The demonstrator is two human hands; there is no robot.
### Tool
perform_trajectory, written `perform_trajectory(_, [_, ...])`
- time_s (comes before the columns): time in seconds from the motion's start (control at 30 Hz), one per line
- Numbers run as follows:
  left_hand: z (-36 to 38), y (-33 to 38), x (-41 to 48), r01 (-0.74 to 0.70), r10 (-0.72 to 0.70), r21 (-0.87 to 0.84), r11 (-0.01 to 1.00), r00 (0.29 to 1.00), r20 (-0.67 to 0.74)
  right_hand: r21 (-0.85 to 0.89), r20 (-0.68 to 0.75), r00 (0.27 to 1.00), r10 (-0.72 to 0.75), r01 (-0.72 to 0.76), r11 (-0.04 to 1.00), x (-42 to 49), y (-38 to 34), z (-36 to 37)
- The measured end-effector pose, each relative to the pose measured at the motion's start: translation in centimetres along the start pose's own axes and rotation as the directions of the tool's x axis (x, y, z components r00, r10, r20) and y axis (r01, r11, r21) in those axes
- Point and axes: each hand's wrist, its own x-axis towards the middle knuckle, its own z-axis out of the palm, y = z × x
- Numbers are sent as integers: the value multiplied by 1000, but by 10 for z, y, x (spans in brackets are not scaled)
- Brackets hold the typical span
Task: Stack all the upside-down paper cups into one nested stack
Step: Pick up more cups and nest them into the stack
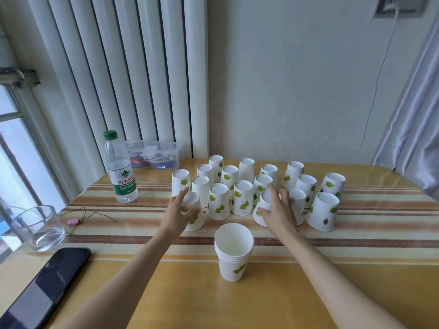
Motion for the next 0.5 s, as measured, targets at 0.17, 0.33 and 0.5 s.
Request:
perform_trajectory(0.17, [-9, -7, -20, 2, -18, -263, 965, 998, -59, 324, -9, 993, 118, -109, 940, -22, -9, -23])
perform_trajectory(0.33, [-11, -8, -59, 3, -17, -226, 974, 998, -60, 180, 46, 987, 152, -158, 971, -56, -1, -24])
perform_trajectory(0.5, [-22, -20, -81, 105, -107, 26, 994, 992, 71, 24, 206, 965, 163, -171, 985, -71, 8, -27])
